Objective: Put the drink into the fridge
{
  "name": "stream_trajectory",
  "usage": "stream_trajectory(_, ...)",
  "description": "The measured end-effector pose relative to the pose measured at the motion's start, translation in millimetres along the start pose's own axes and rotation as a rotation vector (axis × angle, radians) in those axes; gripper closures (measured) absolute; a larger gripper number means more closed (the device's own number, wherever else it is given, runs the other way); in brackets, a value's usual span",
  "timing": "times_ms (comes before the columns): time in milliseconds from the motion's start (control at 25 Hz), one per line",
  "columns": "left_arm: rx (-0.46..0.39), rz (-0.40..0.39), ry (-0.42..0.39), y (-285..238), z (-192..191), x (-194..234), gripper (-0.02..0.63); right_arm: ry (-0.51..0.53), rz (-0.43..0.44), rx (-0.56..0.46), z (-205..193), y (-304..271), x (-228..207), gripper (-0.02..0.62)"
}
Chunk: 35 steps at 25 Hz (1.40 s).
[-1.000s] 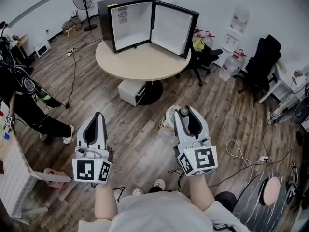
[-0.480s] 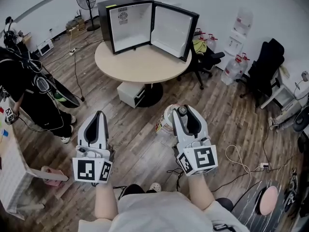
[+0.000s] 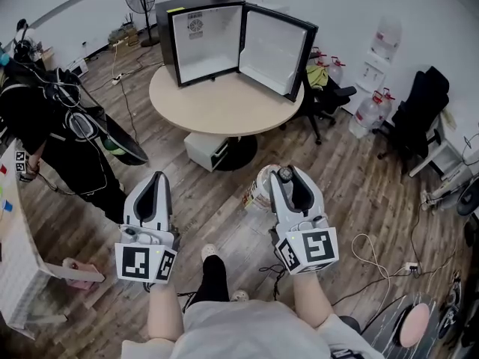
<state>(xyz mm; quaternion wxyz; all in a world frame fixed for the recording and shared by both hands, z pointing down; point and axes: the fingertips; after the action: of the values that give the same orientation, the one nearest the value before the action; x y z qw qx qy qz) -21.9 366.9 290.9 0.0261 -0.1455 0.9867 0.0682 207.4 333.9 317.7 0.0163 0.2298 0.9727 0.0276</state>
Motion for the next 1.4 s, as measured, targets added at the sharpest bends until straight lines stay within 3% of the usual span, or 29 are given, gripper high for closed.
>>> stream_trajectory(800, -0.016, -0.061, 0.019, -182, -17, 127, 0.6, 0.004, -0.073, -0.023, 8, -207, -32, 0.439)
stream_trajectory(1400, -0.013, -0.121, 0.056, -259, -41, 193, 0.6, 0.011, -0.124, -0.019, 2, -300, -27, 0.439)
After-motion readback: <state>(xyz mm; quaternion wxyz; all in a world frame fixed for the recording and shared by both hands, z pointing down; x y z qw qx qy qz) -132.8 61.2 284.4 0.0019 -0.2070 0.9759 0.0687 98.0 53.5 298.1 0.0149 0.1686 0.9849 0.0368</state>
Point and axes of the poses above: the fingertips, and each gripper's own axes: y backward along the fingers, x to its left, z out of its top, and after that the axes turned 9 degrees about x, right-handed
